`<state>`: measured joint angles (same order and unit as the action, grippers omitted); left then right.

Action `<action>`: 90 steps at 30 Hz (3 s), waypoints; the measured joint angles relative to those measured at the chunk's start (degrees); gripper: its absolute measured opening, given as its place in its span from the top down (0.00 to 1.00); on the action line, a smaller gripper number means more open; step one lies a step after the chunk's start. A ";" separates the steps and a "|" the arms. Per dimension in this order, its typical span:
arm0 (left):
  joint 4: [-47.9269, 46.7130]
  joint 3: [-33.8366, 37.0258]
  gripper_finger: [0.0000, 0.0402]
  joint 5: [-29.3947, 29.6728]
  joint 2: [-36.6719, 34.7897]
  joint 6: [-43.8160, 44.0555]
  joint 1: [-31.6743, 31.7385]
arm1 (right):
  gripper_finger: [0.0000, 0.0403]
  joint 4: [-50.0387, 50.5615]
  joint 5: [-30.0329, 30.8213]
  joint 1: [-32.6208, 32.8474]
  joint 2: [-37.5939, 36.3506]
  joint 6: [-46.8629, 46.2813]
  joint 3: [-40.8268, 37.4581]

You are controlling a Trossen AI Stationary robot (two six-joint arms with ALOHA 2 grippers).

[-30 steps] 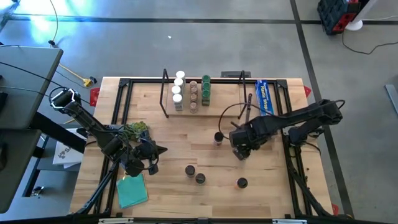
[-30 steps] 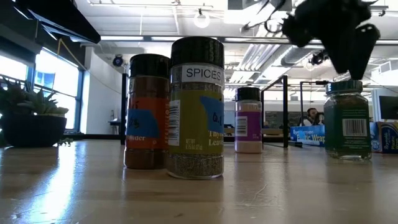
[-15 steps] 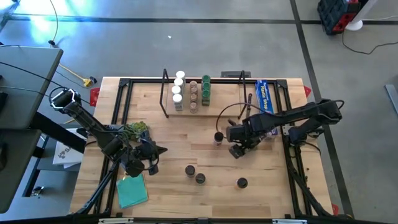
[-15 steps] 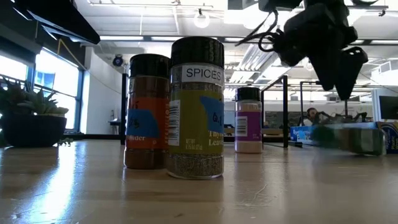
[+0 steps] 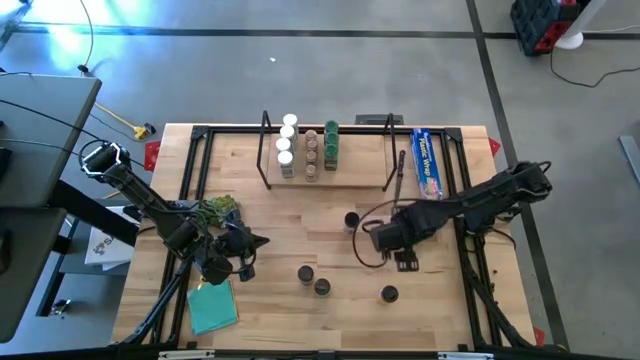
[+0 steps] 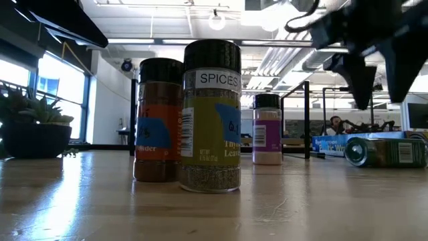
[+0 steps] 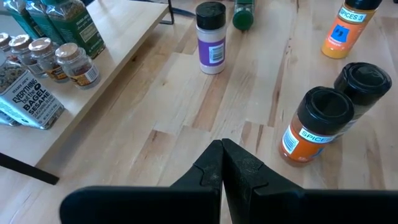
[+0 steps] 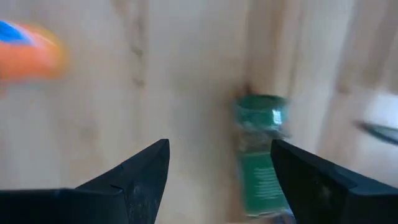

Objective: Shelf spices
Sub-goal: Put the green seasoning bottle on the shelf aligned with the other green seasoning bottles

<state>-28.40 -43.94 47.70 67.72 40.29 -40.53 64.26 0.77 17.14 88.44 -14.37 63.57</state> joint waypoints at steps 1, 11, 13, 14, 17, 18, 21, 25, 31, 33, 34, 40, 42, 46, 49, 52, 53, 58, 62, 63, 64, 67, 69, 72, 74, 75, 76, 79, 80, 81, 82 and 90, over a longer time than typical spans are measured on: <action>-0.01 0.00 1.00 0.00 0.00 0.00 0.00 | 0.32 0.09 1.51 0.25 0.00 1.29 -1.03; 0.02 0.00 1.00 0.00 0.00 0.00 0.00 | 0.32 -6.13 4.75 -4.33 -0.04 1.42 -15.08; 0.02 0.00 1.00 0.00 0.00 0.00 0.00 | 0.32 -9.43 4.00 -5.28 0.02 1.23 -17.53; 0.04 0.00 1.00 0.01 0.00 0.00 0.00 | 0.33 -11.53 3.31 -5.65 0.01 0.62 -18.48; 0.05 0.00 1.00 0.02 0.00 0.00 0.00 | 0.39 -16.13 1.74 -6.26 0.00 -2.96 -20.77; 0.04 0.00 1.00 0.02 0.00 0.00 0.00 | 0.43 -16.73 1.45 -6.27 -0.13 -4.66 -21.09; 0.04 0.00 1.00 0.02 0.00 0.00 0.00 | 0.54 -16.56 1.65 -5.65 -0.18 -11.09 -21.03; 0.06 0.00 1.00 0.06 0.00 -0.02 0.00 | 0.54 -15.92 6.10 -2.38 -1.67 -17.88 -18.85; 1.23 0.00 1.00 3.09 0.00 -0.02 0.02 | 0.54 -16.40 18.30 7.10 -8.02 -28.43 -12.18; 2.67 0.00 1.00 5.48 0.00 -0.06 0.39 | 0.54 -18.81 26.52 10.87 -9.54 -30.72 -9.30; 3.82 0.00 1.00 6.79 0.00 -0.04 0.68 | 0.54 -20.88 30.83 12.58 -9.76 -30.88 -8.05; 16.62 0.00 0.99 9.96 2.09 -13.46 4.35 | 0.54 -50.85 46.19 17.80 -6.98 -15.46 -5.10; 24.88 0.00 0.96 9.59 4.45 -23.09 5.60 | 0.54 -62.51 45.36 18.17 -4.38 -7.09 -5.15; 43.05 -0.01 0.83 -0.02 10.89 -39.46 9.11 | 0.54 -82.26 41.02 18.13 0.87 6.89 -5.14; 54.94 0.00 0.70 -9.04 16.12 -45.77 11.95 | 0.54 -92.08 40.39 18.12 3.80 14.07 -5.24; 64.90 0.00 0.55 -16.10 21.07 -48.30 14.29 | 0.54 -99.10 41.19 18.12 5.18 17.40 -5.24; 67.87 0.00 0.51 -18.20 22.57 -48.36 14.89 | 0.54 -100.66 41.60 18.12 5.41 18.29 -5.24; 79.51 0.00 0.34 -24.94 28.68 -47.82 16.98 | 0.54 -104.20 50.03 18.91 5.53 21.32 -5.24; 88.40 0.00 0.30 -25.31 31.94 -46.33 17.78 | 0.54 -104.36 49.98 19.06 5.51 21.65 -5.24; 90.36 -0.02 0.30 -25.82 32.52 -46.05 17.91 | 0.54 -104.35 48.78 19.04 5.51 20.94 -5.24; 92.06 -0.02 0.30 -26.59 33.06 -45.79 18.06 | 0.54 -104.31 48.00 18.85 5.53 20.52 -5.24; 95.85 -0.02 0.30 -30.53 34.13 -45.18 18.10 | 0.54 -104.07 47.05 18.57 5.52 19.78 -5.24; 97.12 -0.02 0.30 -34.35 34.47 -45.31 18.09 | 0.54 -104.11 47.23 18.42 5.46 20.40 -5.24; 97.47 -0.03 0.30 -37.63 34.53 -45.06 18.08 | 0.54 -104.02 47.07 18.37 5.46 20.75 -5.24; 96.87 -0.04 0.30 -38.48 34.53 -44.85 18.11 | 0.54 -104.26 47.25 18.45 5.46 21.50 -5.24; 96.75 -0.04 0.30 -38.65 34.56 -44.82 17.98 | 0.54 -104.36 47.42 18.35 5.46 21.47 -5.24; 97.02 -0.04 0.30 -38.69 34.56 -44.44 17.86 | 0.54 -104.32 47.49 18.26 5.46 20.92 -5.24; 98.35 -0.04 0.30 -38.80 34.64 -43.05 17.87 | 0.54 -104.13 46.14 17.68 5.40 19.20 -5.23; 98.47 -0.06 0.30 -38.90 34.64 -42.84 17.95 | 0.54 -104.12 45.52 17.47 5.38 18.76 -5.22; 98.07 -0.31 0.30 -39.03 34.64 -42.72 18.05 | 0.54 -103.98 45.09 17.21 5.38 18.20 -5.22; 97.55 -0.70 0.30 -39.31 34.64 -42.41 18.18 | 0.54 -103.88 44.66 16.94 5.38 17.73 -5.22; 89.07 -4.67 0.37 -38.18 34.64 -41.68 18.40 | 0.54 -103.08 42.51 15.58 5.38 15.91 -5.18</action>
<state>60.67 -48.62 9.52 102.37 -1.38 -22.13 -38.82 43.29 32.72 93.82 1.53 58.39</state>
